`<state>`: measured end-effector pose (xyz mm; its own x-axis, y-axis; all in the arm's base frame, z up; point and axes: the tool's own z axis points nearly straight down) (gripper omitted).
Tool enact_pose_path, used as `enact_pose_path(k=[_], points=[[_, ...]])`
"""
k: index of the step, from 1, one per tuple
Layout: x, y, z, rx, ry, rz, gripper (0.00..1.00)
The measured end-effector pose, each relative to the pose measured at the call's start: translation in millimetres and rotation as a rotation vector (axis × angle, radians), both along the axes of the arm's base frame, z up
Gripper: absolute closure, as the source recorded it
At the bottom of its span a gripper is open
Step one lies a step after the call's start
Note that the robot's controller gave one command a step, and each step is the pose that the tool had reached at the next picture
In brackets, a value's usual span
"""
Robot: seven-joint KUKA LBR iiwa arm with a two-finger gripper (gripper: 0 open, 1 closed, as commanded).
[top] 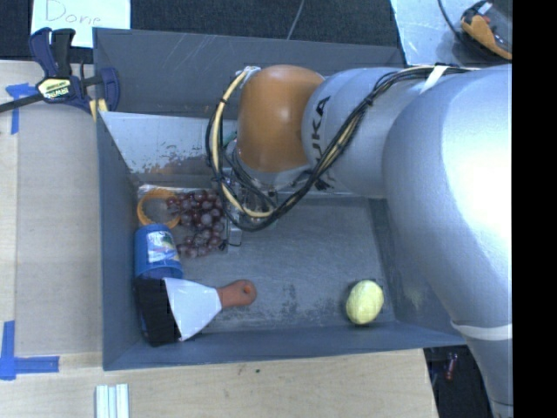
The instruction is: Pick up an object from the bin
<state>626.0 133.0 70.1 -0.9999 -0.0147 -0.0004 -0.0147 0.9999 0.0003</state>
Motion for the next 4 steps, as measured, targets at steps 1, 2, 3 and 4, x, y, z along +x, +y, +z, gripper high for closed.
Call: enact_pose_path(k=[1,2,3,4], points=[[-5.3,1,51,0.003,-0.015,0.202,0.0],[-6.6,5,30,0.001,-0.003,-0.107,0.0],[1.6,1,2,0.003,-0.012,0.131,0.0],[-2.5,1,3,0.0,-0.004,-0.164,1.0]])
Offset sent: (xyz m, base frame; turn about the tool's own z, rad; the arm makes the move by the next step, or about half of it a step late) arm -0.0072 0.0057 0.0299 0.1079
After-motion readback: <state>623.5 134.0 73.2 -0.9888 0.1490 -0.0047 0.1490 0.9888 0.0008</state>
